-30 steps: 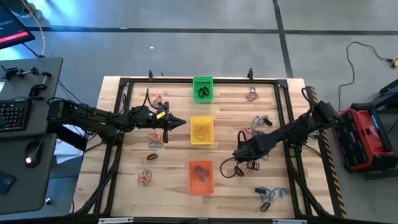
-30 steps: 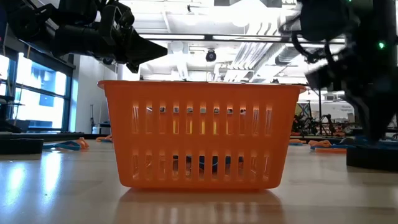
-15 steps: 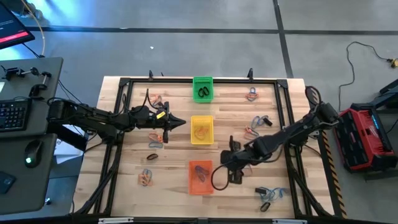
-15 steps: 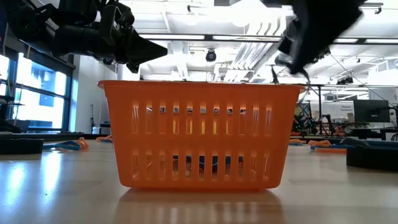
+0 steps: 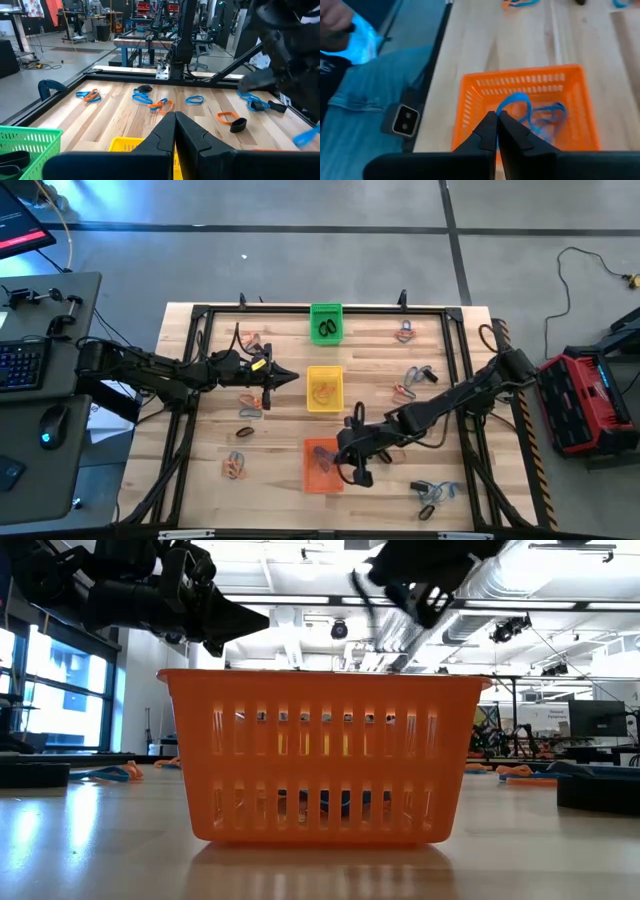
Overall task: Sort rubber bands into baskets
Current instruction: Put the blue rubber band into the orange bin
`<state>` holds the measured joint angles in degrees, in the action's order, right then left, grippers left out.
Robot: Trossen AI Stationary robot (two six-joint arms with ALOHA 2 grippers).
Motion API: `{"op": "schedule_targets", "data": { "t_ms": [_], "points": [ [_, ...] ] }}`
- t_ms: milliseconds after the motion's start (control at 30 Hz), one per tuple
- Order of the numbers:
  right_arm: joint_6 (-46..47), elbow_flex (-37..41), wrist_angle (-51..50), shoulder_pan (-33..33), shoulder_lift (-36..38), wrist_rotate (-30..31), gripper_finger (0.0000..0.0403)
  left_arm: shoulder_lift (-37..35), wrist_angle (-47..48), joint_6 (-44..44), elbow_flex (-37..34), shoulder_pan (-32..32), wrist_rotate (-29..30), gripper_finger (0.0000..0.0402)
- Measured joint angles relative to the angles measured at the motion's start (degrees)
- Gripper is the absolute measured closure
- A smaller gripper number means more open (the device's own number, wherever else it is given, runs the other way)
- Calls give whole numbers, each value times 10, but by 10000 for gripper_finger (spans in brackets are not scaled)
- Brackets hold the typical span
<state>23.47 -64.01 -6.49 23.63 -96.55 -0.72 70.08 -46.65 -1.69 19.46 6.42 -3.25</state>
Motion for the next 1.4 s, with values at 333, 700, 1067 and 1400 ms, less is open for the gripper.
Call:
{"op": "schedule_targets", "data": {
  "t_ms": [333,700,1067,1400],
  "points": [
    [58,0,21,-36,-58,-56,403,0,0,-7,0,0,-12,402],
    [97,0,3,-51,-67,-81,403,0,0,-2,0,-1,-15,402],
    [114,0,6,-51,-67,-93,400,0,0,4,0,-1,-15,401],
    [126,0,16,-48,-67,-105,288,0,0,4,0,-1,-15,402]
  ]
}}
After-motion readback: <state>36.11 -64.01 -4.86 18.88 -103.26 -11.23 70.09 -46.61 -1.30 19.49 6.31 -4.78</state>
